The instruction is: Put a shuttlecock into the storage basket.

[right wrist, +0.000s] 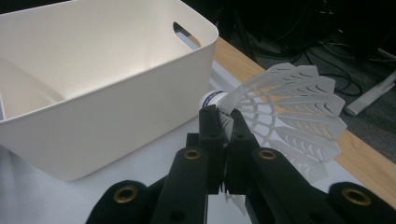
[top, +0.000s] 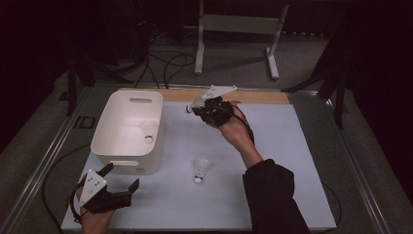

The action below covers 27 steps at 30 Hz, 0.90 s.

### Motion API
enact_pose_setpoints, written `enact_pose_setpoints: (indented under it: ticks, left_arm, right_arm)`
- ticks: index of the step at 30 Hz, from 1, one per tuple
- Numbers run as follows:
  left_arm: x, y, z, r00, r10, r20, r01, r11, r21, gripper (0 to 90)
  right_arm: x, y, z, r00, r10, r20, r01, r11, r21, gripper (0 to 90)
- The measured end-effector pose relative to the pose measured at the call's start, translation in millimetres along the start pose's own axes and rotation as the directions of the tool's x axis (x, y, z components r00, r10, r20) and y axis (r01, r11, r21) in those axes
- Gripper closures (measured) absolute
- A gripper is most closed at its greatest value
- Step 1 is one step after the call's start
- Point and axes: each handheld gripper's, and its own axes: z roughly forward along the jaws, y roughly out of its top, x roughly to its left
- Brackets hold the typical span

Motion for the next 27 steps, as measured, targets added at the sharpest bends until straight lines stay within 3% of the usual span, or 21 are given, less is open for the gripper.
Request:
enact_pose_setpoints:
  ticks: [27]
  left_arm:
    - [-0.1,0.0,0.0,1.0000,-0.002,0.000,0.002,1.0000,-0.003,0.2]
  right_arm:
    - [9.0,9.2,0.2,0.9997,-0.005,-0.022,0.005,1.000,-0.030,88.4]
